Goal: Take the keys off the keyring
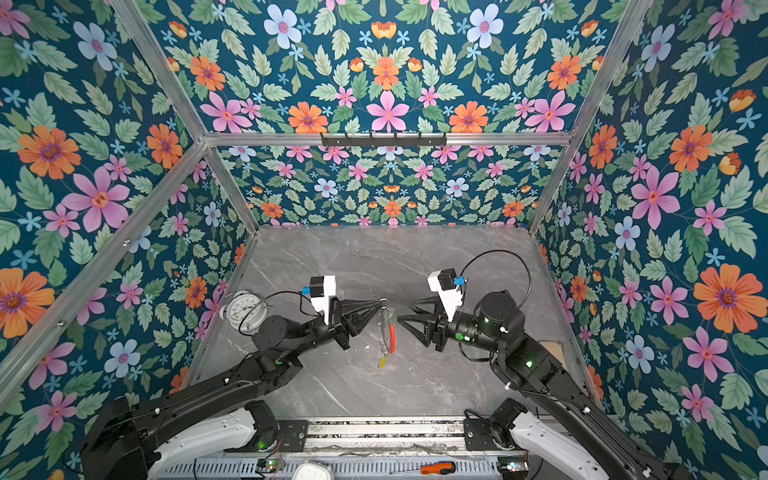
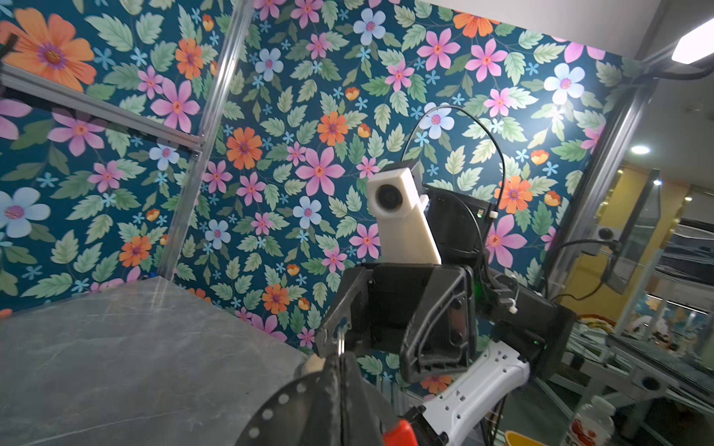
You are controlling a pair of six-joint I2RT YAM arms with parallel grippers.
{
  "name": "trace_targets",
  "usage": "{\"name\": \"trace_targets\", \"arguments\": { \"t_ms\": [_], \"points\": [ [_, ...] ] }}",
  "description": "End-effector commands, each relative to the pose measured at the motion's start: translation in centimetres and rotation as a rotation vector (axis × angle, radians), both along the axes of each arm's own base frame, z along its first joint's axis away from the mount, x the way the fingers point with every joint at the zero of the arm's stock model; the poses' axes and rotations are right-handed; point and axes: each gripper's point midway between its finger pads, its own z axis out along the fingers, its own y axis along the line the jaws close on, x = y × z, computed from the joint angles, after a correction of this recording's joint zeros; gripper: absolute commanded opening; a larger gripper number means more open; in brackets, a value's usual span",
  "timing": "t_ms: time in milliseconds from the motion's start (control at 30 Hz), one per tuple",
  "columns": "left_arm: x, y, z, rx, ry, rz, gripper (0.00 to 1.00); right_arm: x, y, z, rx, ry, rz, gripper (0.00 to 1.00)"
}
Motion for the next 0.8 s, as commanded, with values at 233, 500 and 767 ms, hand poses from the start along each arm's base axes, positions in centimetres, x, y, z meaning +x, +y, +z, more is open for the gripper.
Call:
{"name": "trace_targets", "arguments": {
  "t_ms": [233, 500, 767],
  "points": [
    [1.4, 0.2, 0.8, 0.000, -0.034, 0.215, 0.00, 0.8, 1.7, -0.1, -0.042, -0.077, -0.057, 0.58],
    [1.3, 0.3, 0.7, 0.020, -0.042, 0.258, 0.00, 2.4, 2.0, -1.5, -0.150, -0.097, -0.172, 0.54],
    [1.3, 0.2, 0.5, 0.044, -0.041, 0.287, 0.00, 2.6, 2.4, -2.2, -0.183, -0.096, -0.166, 0.29]
  ]
}}
